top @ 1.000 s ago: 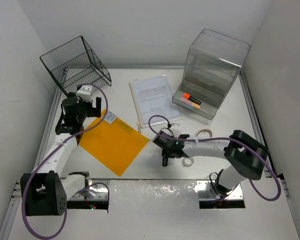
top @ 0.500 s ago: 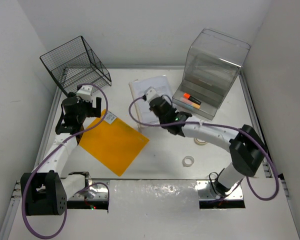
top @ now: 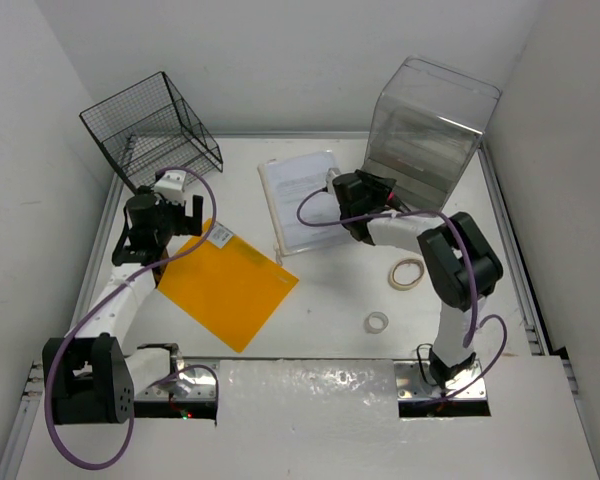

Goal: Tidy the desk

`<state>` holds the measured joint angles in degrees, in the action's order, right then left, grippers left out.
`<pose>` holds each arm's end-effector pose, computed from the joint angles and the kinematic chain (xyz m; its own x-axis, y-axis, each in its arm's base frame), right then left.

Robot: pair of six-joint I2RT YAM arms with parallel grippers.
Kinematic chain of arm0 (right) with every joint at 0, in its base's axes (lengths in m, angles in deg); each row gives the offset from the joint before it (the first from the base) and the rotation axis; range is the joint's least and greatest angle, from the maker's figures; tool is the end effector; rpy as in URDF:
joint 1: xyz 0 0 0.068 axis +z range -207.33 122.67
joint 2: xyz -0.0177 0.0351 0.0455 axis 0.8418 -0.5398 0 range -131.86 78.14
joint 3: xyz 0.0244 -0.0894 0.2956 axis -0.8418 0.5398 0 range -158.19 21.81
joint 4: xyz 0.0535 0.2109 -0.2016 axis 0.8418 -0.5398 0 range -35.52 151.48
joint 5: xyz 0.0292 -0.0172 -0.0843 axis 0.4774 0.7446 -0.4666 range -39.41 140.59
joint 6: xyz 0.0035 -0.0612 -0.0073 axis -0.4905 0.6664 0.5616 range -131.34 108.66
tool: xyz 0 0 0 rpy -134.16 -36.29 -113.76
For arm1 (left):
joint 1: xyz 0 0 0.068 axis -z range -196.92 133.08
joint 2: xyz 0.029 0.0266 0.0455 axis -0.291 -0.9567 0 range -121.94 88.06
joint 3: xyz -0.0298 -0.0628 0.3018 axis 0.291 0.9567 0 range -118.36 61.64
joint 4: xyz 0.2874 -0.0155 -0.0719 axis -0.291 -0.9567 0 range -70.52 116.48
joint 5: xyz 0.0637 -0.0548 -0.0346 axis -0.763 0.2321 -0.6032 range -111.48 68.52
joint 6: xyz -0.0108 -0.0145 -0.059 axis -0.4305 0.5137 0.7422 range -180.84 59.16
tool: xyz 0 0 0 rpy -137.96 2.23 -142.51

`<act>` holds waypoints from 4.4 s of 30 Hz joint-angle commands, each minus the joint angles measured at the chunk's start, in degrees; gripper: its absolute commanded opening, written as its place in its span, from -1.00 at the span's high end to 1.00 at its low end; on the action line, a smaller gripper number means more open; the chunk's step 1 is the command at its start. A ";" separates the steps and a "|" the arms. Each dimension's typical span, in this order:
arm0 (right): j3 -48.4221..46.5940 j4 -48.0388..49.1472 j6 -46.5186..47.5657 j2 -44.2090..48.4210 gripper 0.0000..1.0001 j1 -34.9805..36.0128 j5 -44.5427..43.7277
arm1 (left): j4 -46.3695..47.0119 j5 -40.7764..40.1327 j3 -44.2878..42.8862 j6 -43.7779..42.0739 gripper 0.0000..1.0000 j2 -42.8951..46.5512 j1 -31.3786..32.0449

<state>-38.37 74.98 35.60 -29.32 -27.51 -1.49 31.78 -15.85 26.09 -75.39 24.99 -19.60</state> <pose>0.3926 0.1827 0.1779 -0.5217 -0.8166 -0.2470 -0.1727 0.3846 -0.9068 0.2726 0.0083 0.2600 -0.3545 0.2337 -0.9054 0.1377 0.9707 0.1967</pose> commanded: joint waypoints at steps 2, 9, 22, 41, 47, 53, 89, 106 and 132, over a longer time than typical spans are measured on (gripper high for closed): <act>-5.20 3.47 5.71 0.58 -0.12 -0.03 -2.41 | 1.99 0.09 -0.31 -0.40 -0.79 0.23 -0.66; -6.44 -3.81 -1.28 7.24 -0.24 1.02 -4.26 | 1.91 0.44 -0.40 -0.31 -0.79 -0.21 -0.75; 1.90 -25.81 -33.50 16.85 1.00 1.82 45.50 | 1.12 1.05 -0.84 -0.22 -0.79 -0.48 -1.10; -7.75 -15.79 -14.51 -3.10 1.00 -4.59 6.64 | 1.38 0.79 -0.84 -0.48 -0.79 -1.09 -1.10; -8.37 -10.08 -10.38 -3.19 1.00 -6.97 6.90 | 1.73 0.79 -0.84 -0.57 -0.79 -1.44 -1.10; -13.45 -5.33 -9.94 -7.49 1.00 -10.57 8.39 | 1.64 0.09 -1.10 -0.75 -0.79 -1.80 -1.01; -1.43 21.48 7.90 -11.80 0.44 -10.49 10.94 | 1.56 -0.79 -1.98 -1.71 -0.79 -5.48 -1.01; -6.44 23.86 12.30 -17.43 0.46 -10.49 8.83 | 0.94 -0.09 -2.42 -1.98 -0.79 -6.19 -1.10; -4.77 28.16 16.87 -20.25 1.00 -10.40 7.16 | 0.33 0.61 -2.94 -2.06 -0.79 -6.72 -1.10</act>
<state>-43.38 101.32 53.00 -50.28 -38.11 6.05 30.49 -16.18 25.41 -77.09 18.57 -20.03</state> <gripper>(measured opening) 0.009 0.893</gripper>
